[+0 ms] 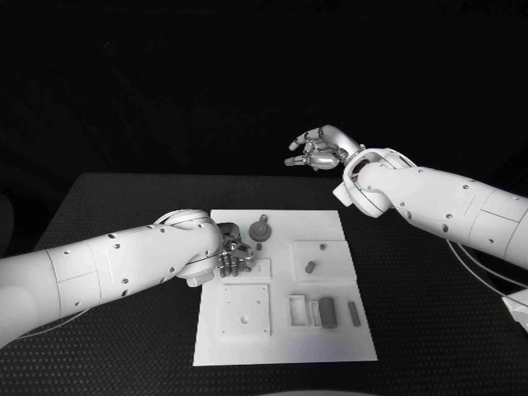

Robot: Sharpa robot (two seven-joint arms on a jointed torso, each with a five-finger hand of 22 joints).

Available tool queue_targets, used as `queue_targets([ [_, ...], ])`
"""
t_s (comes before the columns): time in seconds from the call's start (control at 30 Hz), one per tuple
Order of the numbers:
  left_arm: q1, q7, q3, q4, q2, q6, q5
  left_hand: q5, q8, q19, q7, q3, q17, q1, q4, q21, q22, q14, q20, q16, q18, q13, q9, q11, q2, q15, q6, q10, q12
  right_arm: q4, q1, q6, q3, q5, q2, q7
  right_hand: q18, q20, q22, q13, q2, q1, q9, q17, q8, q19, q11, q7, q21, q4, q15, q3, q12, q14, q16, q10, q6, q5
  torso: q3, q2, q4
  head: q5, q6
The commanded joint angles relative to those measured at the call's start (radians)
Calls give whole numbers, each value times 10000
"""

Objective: Assemble the parts on the task board

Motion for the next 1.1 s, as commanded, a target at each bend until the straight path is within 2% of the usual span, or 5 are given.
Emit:
queue_targets([
  [0.03,-200,339,-95,76,138,545,213,133,47,-35,-529,10,-17,-37,-7,-66,38,-30,-55,58,-109,26,45,-20,83,-15,596,-34,64,7,4,125,6,-1,6,59,145,12,137,-9,65,-2,-17,-17,14,-77,21,85,-39,5,-20,-37,46,-69,27,-72,15,-32,-6,0,1,-9,-11],
  [0.57,-199,370,-93,-86,226,412,212,693,55,51,-594,58,-15,-51,-141,-38,214,-2,-100,286,-100,163,199,-73,183,-61,731,28,240,-11,0,133,6,-1,22,63,145,11,137,-18,75,3,-21,-22,15,-78,21,86,-41,-6,-19,-38,53,-72,30,-74,14,-32,-12,0,4,-13,-23],
  [0.8,-199,357,-93,-157,268,487,216,714,59,66,-602,62,-15,-45,-147,-28,244,1,-106,319,-100,183,222,-80,197,-66,748,36,266,-16,-3,136,6,-1,26,63,145,12,137,-21,78,3,-22,-24,16,-78,22,86,-42,-11,-19,-40,55,-73,32,-76,13,-32,-9,0,12,-12,-28],
  [1.1,-198,210,-92,-311,383,1073,217,516,40,66,-603,-52,-40,-224,-29,-30,323,-35,-108,387,-110,229,279,-79,116,-65,756,8,313,-22,-3,152,6,-1,35,53,145,13,137,-26,78,1,-25,-27,16,-80,22,87,-44,-16,-18,-44,58,-75,33,-78,12,-32,-6,-3,3,3,-48],
])
